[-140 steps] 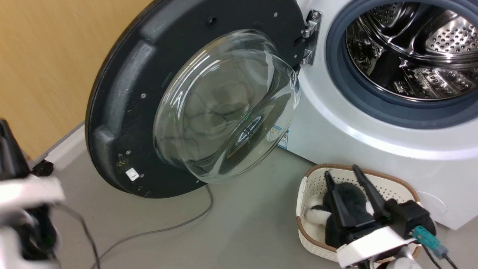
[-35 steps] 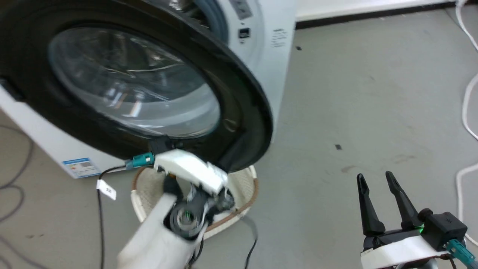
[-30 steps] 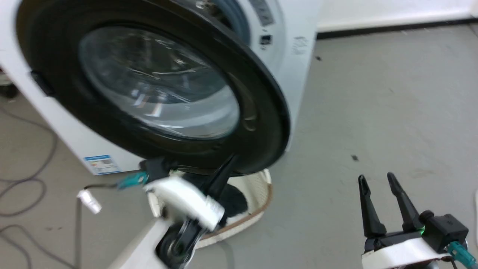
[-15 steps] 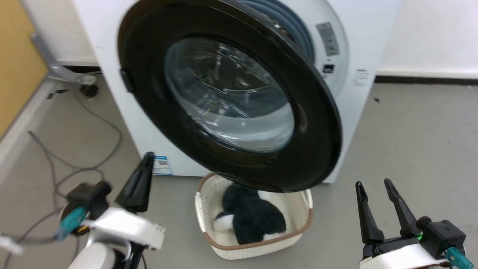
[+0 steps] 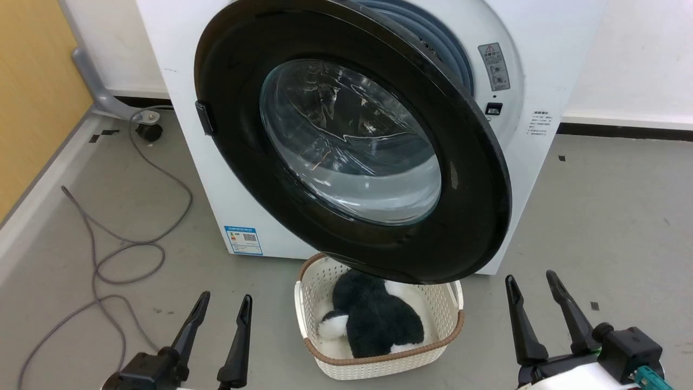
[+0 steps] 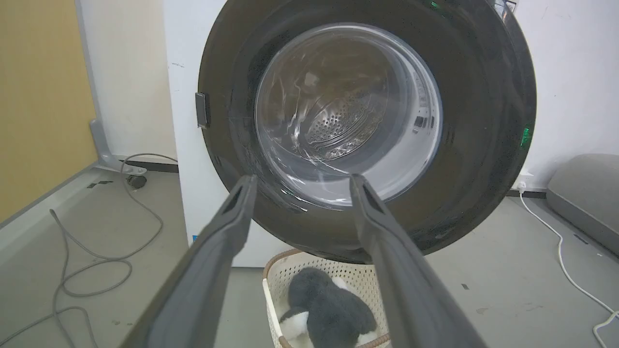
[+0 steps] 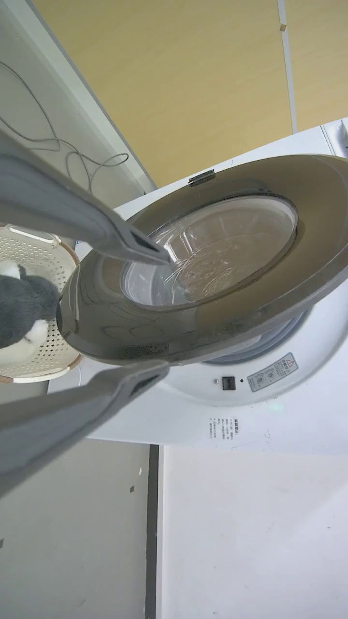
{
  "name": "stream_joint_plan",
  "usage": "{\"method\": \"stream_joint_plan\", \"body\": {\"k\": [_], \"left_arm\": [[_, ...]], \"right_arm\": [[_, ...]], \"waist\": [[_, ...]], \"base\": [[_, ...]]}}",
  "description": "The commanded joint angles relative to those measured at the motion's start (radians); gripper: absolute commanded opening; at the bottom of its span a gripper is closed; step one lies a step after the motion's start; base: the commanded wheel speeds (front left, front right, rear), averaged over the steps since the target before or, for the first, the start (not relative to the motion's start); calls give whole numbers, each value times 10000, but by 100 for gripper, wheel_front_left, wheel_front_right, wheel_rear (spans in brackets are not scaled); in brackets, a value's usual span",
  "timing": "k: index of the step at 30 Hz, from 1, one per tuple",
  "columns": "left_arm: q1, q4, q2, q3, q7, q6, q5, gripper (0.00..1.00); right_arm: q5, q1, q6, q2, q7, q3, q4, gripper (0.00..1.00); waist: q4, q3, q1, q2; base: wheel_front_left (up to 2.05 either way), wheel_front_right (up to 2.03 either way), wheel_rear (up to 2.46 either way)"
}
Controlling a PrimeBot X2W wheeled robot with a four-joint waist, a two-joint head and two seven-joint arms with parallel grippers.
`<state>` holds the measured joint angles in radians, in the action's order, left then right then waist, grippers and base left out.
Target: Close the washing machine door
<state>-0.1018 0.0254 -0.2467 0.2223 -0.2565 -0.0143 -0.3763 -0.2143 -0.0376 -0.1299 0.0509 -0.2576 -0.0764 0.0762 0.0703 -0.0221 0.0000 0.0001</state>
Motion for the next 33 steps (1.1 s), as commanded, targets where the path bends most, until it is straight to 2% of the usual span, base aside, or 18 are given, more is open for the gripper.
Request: {"method": "stream_joint_plan", "body": {"k": [1, 9, 10, 11, 18, 26, 33], "left_arm": [[-99, -18, 44, -76, -52, 31, 68, 100], [-175, -189, 509, -582, -52, 462, 668, 100], [-158, -218, 560, -624, -52, 520, 726, 100], [-136, -240, 618, -659, -52, 568, 781, 100], [154, -276, 1043, -755, -53, 861, 1147, 100], [621, -364, 1387, -868, -53, 1136, 1369, 100], [1049, -436, 1629, -908, -53, 1300, 1445, 100]], "right_arm": [[-45, -149, -8, -7, -42, -20, 24, 100], [-85, -144, -8, -7, -42, -106, 139, 100], [-77, -140, -8, -7, -42, -117, 163, 42], [-54, -128, -8, -7, -42, -148, 177, 0], [-28, 429, -8, 501, 159, -717, 44, 0], [-568, 2062, -8, 2044, 864, -1962, 224, 0], [-1497, 3576, -8, 2994, 1311, -1936, 1123, 0]], "waist": [[7, 2, 0, -1], [97, 70, 0, -1], [127, 95, 0, -1], [166, 133, 0, -1], [630, 722, 0, -1], [1272, 1592, 0, -1], [1709, 2214, 0, -1]], "base": [[0, 0, 0], [0, 0, 0], [0, 0, 0], [0, 0, 0], [0, 0, 0], [0, 0, 0], [0, 0, 0]]}}
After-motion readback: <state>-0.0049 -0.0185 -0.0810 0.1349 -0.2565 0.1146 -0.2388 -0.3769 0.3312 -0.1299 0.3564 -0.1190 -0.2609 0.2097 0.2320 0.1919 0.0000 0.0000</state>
